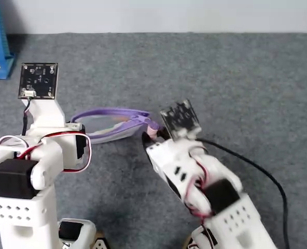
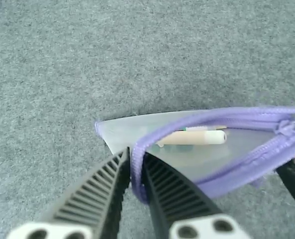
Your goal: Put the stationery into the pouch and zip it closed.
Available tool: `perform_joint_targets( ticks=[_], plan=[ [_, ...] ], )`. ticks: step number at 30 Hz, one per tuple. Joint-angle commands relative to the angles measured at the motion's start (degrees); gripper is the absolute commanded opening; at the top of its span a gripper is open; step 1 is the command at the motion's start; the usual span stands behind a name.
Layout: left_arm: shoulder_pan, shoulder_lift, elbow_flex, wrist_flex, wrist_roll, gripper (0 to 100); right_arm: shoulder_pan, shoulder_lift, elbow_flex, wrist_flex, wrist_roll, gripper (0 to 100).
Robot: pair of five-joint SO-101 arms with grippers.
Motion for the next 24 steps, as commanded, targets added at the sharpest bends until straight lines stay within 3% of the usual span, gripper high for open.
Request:
perform_joint_targets(
  ticks=[1,14,24],
  plan=[
    [0.2,0.3,-0.2,0.4,0.4,1,-0.3,-10.2,1.2,2.9,0.6,0.8],
    [0.4,0.3,-0.2,0.4,0.4,1,-3.2,-24.0,2.4,6.5,-3.4,0.8],
    [0.7,0.3,-0.2,0.2,-3.1,1,1.5,-26.2,3.3,2.7,1.1,0.8]
  ],
)
